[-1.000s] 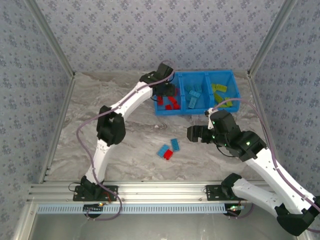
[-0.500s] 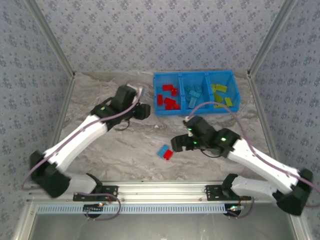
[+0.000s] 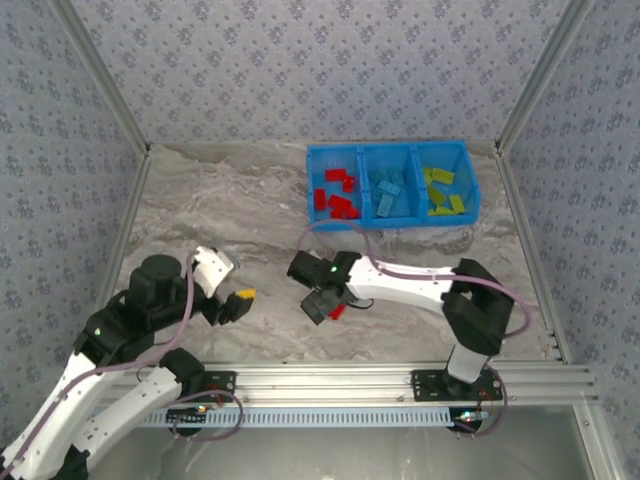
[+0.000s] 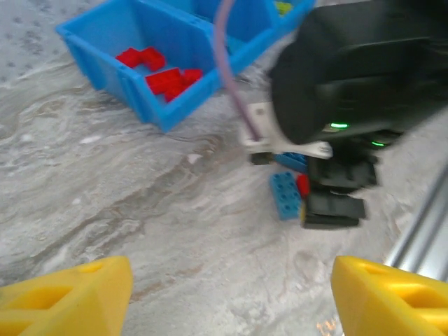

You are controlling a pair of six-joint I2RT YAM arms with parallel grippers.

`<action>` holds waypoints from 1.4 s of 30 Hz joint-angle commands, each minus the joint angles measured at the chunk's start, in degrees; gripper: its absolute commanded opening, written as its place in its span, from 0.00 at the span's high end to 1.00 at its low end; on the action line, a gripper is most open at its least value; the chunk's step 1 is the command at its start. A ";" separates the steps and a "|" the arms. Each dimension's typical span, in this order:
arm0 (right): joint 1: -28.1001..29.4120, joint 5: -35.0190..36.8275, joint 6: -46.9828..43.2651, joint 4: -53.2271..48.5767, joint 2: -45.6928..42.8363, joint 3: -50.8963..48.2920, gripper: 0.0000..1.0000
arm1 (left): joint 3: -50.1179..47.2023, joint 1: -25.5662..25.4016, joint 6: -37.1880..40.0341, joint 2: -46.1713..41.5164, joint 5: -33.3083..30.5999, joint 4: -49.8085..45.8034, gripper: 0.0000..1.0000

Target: Sort the legos into containers by color

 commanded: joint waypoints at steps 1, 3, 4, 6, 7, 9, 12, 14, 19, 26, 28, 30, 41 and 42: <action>0.29 0.54 -2.92 -0.87 3.87 3.32 0.02 | -2.84 -0.37 8.30 -2.47 10.88 -3.32 0.18; 0.30 -0.35 -3.70 -0.74 5.98 4.54 0.04 | -4.74 -0.40 8.93 -3.42 14.20 -2.29 0.15; 0.29 -0.67 -3.98 -0.68 6.74 4.89 0.05 | -5.30 -0.43 9.29 -3.52 15.04 -2.10 0.13; 0.16 -1.27 -4.43 -0.31 7.90 5.17 0.08 | -6.25 -0.47 10.52 -3.12 16.23 -2.46 0.10; 0.07 -1.78 -4.53 -0.06 8.26 5.22 0.11 | -6.40 -0.45 11.19 -2.87 16.33 -2.67 0.09; -0.36 -2.87 -4.60 0.32 8.93 4.86 0.15 | -6.70 -0.46 11.68 -2.52 16.44 -2.69 0.08; -0.57 -3.71 -4.45 0.73 9.66 4.08 0.23 | -6.80 -0.45 12.29 -2.21 16.07 -2.85 0.06; -0.58 -3.57 -4.26 0.97 9.86 3.52 0.29 | -6.92 -0.46 12.38 -2.03 15.57 -2.74 0.06; -1.01 -2.66 -3.13 2.01 7.99 2.53 0.48 | -7.02 -0.42 12.38 -1.89 15.75 -2.18 0.04; -2.59 -4.41 -3.93 3.13 4.97 1.69 0.44 | -7.41 -0.47 11.34 -0.74 16.75 0.42 0.01; -2.60 -3.95 -3.87 2.81 5.69 1.53 0.47 | -7.49 -0.49 11.07 -0.29 17.05 0.89 0.01; -2.69 -3.01 -3.49 2.80 5.68 1.37 0.49 | -7.44 -0.53 10.98 -0.01 17.04 1.45 0.01; -10.69 0.96 -2.01 3.66 -6.94 5.04 0.50 | -13.27 -3.32 -3.04 2.03 15.57 32.00 0.01; -12.51 1.32 -1.99 3.83 -7.94 5.47 0.49 | -13.72 -4.03 -4.03 3.02 13.74 35.44 0.01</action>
